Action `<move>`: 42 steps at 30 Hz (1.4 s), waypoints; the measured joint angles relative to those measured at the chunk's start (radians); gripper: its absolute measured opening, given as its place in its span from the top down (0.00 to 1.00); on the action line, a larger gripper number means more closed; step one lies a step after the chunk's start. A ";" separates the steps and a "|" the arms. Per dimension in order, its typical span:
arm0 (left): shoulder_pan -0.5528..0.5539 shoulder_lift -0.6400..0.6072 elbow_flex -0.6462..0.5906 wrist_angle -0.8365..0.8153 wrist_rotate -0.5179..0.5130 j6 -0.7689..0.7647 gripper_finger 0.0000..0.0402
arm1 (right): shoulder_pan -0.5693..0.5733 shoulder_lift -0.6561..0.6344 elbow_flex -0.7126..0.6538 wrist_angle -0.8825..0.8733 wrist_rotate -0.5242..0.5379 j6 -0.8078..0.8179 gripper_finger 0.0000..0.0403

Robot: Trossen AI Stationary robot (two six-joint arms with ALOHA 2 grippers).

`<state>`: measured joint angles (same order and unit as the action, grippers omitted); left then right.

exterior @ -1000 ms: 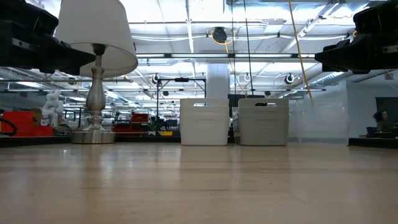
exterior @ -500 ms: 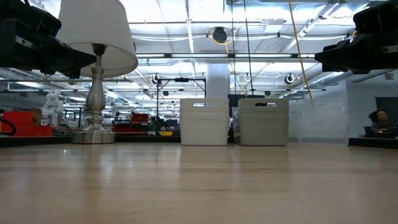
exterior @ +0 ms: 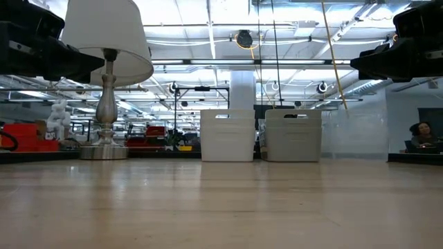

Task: Stack baskets by color
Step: Return to Home Position

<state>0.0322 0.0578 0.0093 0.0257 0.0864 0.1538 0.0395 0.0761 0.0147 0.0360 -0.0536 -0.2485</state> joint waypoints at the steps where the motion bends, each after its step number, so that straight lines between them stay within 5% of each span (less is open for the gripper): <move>1: 0.000 0.000 0.000 0.000 0.000 -0.003 0.99 | 0.000 0.000 0.000 0.000 0.000 0.000 1.00; 11: 0.000 0.000 0.000 0.000 -0.001 -0.001 0.92 | 0.000 0.000 0.000 0.000 0.000 0.000 1.00; 42: 0.000 0.000 0.001 0.001 -0.002 -0.001 0.92 | 0.000 0.000 0.000 0.001 0.000 0.000 1.00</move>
<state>0.0322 0.0578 0.0101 0.0269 0.0844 0.1528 0.0398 0.0761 0.0147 0.0368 -0.0540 -0.2481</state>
